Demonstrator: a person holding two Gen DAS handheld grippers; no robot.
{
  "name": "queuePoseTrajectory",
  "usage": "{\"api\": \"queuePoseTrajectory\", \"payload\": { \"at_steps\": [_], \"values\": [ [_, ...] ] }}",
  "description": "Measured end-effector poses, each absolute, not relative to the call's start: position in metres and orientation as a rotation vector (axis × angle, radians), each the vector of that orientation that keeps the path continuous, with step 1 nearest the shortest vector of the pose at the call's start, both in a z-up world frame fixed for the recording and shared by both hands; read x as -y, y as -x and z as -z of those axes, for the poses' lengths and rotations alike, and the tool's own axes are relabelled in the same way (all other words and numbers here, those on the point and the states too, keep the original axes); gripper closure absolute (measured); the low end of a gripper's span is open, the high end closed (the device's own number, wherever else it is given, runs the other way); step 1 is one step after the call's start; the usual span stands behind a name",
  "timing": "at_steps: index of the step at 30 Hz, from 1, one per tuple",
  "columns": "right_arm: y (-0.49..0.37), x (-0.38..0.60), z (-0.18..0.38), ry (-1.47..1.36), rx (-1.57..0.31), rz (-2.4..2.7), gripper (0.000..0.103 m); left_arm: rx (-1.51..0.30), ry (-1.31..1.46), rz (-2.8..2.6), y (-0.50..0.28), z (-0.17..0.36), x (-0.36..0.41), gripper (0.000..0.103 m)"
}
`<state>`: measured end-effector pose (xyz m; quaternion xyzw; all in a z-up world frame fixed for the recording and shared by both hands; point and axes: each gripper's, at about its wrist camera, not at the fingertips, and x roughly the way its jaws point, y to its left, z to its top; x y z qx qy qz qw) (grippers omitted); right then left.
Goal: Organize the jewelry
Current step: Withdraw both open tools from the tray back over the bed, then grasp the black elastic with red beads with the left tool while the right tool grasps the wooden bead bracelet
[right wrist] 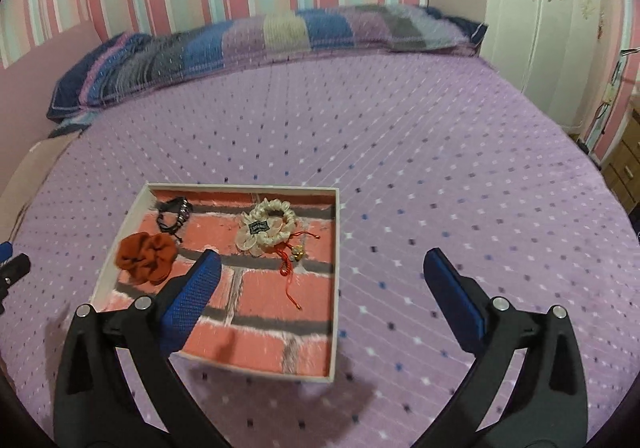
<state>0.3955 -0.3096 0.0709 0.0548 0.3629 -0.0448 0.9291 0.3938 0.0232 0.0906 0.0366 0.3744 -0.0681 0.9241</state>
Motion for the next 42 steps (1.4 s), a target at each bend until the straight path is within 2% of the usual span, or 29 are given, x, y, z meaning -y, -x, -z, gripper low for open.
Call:
{"api": "queuePoseTrajectory", "payload": {
  "at_steps": [2, 11, 21, 29, 42],
  "values": [
    [-0.369, 0.314, -0.079, -0.123, -0.725, 0.086, 0.004, -0.728, -0.067, 0.127, -0.371, -0.1, -0.031, 0.009],
    [-0.26, 0.315, -0.073, -0.091, -0.658, 0.106, 0.004, -0.669, -0.064, 0.121, -0.271, -0.106, -0.042, 0.009],
    [-0.163, 0.304, -0.007, -0.088, -0.617, 0.154, 0.004, -0.685, -0.002, 0.089, -0.191, -0.044, -0.048, 0.009],
    [-0.13, 0.296, 0.031, -0.013, -0.605, 0.191, 0.004, -0.728, 0.081, 0.061, -0.158, 0.01, -0.07, 0.009],
    [-0.119, 0.273, 0.051, -0.081, -0.618, 0.156, 0.004, -0.764, 0.14, -0.038, -0.157, 0.046, -0.127, 0.009]
  ]
}}
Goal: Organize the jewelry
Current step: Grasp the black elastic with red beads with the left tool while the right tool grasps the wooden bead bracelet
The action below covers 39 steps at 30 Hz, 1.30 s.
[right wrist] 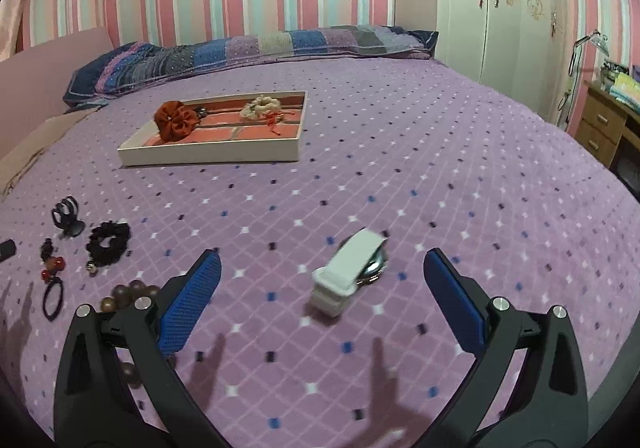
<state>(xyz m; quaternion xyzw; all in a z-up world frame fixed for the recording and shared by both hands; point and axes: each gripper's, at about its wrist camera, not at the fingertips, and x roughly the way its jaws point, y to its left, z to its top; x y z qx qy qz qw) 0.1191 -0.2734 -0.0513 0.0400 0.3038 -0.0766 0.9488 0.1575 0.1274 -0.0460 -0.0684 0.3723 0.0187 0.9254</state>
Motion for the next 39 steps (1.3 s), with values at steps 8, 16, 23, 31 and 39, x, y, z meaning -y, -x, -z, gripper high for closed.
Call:
{"api": "queuePoseTrajectory", "payload": {
  "at_steps": [8, 16, 23, 31, 39],
  "values": [
    [-0.12, 0.241, 0.066, -0.049, -0.648, 0.114, 0.004, -0.79, 0.194, -0.029, -0.155, 0.06, -0.146, 0.009],
    [-0.121, 0.216, 0.082, 0.005, -0.677, 0.084, 0.004, -0.788, 0.115, 0.061, -0.147, 0.073, -0.101, 0.009],
    [-0.122, 0.208, 0.09, 0.013, -0.698, 0.077, 0.005, -0.803, 0.053, 0.096, -0.15, 0.083, -0.075, 0.009],
    [-0.121, 0.207, 0.093, 0.022, -0.703, 0.077, 0.005, -0.815, 0.06, 0.102, -0.152, 0.088, -0.077, 0.009],
    [-0.123, 0.205, 0.093, 0.024, -0.709, 0.066, 0.005, -0.813, 0.042, 0.101, -0.153, 0.089, -0.075, 0.009]
  ]
}}
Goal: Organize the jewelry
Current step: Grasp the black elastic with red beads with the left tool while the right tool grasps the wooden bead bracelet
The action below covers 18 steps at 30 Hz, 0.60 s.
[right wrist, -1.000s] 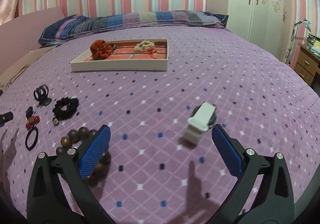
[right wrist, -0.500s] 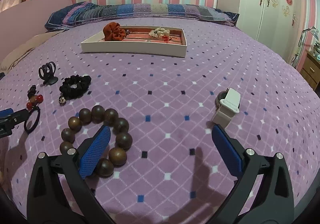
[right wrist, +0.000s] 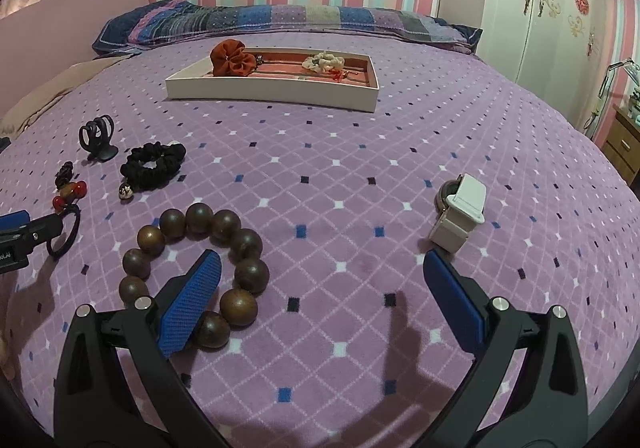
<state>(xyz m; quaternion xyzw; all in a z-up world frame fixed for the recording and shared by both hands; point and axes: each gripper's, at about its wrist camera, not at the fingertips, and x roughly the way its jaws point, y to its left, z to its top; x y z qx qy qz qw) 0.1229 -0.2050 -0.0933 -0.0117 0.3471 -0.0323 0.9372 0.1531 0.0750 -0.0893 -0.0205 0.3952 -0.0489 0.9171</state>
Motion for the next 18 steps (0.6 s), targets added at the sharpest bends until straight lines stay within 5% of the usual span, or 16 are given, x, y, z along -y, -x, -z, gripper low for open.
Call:
{"api": "queuePoseTrajectory", "payload": {
  "at_steps": [14, 18],
  "values": [
    [-0.127, 0.201, 0.099, 0.033, -0.726, 0.059, 0.005, -0.816, 0.018, 0.108, -0.153, 0.092, -0.067, 0.01],
    [-0.13, 0.199, 0.104, 0.038, -0.744, 0.054, 0.013, -0.822, -0.001, 0.113, -0.154, 0.094, -0.063, 0.023]
  ]
}}
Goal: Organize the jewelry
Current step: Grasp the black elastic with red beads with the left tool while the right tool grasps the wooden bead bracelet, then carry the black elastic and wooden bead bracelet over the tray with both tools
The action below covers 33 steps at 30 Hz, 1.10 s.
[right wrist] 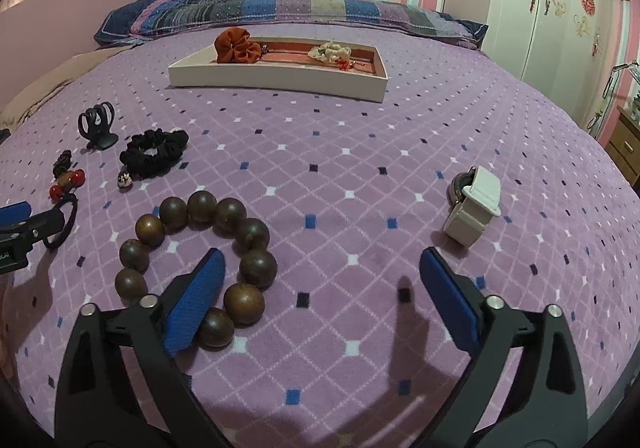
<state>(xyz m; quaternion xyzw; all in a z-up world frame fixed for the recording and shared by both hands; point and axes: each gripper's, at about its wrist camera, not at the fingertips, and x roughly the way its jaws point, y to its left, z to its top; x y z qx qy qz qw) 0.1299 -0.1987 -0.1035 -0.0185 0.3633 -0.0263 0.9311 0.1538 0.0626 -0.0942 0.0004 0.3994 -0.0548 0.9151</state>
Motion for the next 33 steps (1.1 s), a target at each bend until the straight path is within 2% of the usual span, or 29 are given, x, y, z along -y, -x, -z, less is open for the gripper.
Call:
{"api": "queuePoseTrajectory", "payload": {
  "at_steps": [10, 12, 16, 18, 21, 26, 33],
  "values": [
    [-0.135, 0.201, 0.11, 0.012, -0.763, 0.026, 0.026, -0.847, -0.035, 0.142, -0.153, 0.098, -0.051, 0.045],
    [-0.135, 0.199, 0.11, 0.009, -0.763, 0.005, 0.035, -0.85, -0.033, 0.148, -0.154, 0.098, -0.05, 0.051],
    [-0.135, 0.193, 0.11, 0.023, -0.758, -0.028, 0.047, -0.85, -0.036, 0.164, -0.156, 0.097, -0.046, 0.064],
    [-0.136, 0.19, 0.11, 0.027, -0.758, -0.046, 0.056, -0.852, -0.038, 0.177, -0.156, 0.096, -0.044, 0.079],
    [-0.135, 0.185, 0.109, 0.042, -0.753, -0.063, 0.065, -0.856, -0.051, 0.188, -0.155, 0.095, -0.039, 0.089],
    [-0.134, 0.183, 0.108, 0.043, -0.751, -0.096, 0.079, -0.854, -0.067, 0.188, -0.155, 0.095, -0.038, 0.097],
    [-0.135, 0.192, 0.103, -0.011, -0.747, -0.122, 0.08, -0.837, -0.047, 0.189, -0.151, 0.09, -0.041, 0.1]
  ]
}}
